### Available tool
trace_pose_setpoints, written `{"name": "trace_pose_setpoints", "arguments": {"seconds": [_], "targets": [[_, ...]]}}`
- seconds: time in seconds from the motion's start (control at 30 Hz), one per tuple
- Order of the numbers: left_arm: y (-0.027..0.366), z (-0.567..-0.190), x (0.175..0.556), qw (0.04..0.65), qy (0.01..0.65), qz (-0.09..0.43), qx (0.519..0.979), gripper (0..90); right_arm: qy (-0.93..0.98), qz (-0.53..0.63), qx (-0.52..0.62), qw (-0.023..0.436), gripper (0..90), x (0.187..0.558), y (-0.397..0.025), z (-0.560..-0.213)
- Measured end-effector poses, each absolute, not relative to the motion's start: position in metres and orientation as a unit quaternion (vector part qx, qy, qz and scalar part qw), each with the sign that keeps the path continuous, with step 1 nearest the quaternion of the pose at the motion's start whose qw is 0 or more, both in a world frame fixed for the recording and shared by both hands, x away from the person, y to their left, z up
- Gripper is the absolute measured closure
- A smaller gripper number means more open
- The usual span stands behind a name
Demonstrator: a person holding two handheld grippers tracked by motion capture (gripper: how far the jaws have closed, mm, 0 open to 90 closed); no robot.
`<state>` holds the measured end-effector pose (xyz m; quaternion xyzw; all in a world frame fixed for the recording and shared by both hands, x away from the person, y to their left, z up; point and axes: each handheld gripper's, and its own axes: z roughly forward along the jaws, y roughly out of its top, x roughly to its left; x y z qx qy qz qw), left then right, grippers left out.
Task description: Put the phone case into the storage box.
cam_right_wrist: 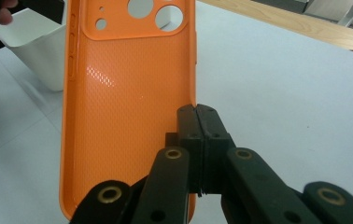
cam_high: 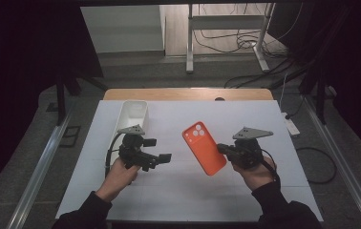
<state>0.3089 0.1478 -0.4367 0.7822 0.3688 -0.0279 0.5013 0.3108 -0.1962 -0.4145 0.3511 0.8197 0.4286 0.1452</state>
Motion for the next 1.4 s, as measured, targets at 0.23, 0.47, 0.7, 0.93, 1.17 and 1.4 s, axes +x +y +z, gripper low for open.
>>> {"name": "trace_pose_setpoints", "arguments": {"seconds": [0.23,0.47,0.7,0.93,1.17,1.4], "targets": [[0.142,-0.438,0.315,0.502,0.367,-0.037,0.782,0.0,0.82,0.431,0.347,0.146,88.6,0.311,-0.189,-0.415],[0.136,-0.439,0.318,0.501,0.362,-0.038,0.785,0.0,0.82,0.433,0.344,0.146,88.6,0.311,-0.183,-0.416],[0.129,-0.439,0.322,0.507,0.363,-0.039,0.781,0.0,0.823,0.434,0.336,0.146,88.6,0.31,-0.173,-0.417],[0.122,-0.44,0.325,0.511,0.361,-0.048,0.779,0.0,0.825,0.436,0.33,0.144,88.6,0.31,-0.166,-0.418],[0.114,-0.441,0.329,0.511,0.358,-0.062,0.779,0.0,0.827,0.435,0.326,0.146,88.6,0.31,-0.161,-0.419],[0.108,-0.442,0.332,0.508,0.359,-0.07,0.78,0.0,0.827,0.438,0.321,0.145,88.6,0.309,-0.156,-0.419]]}}
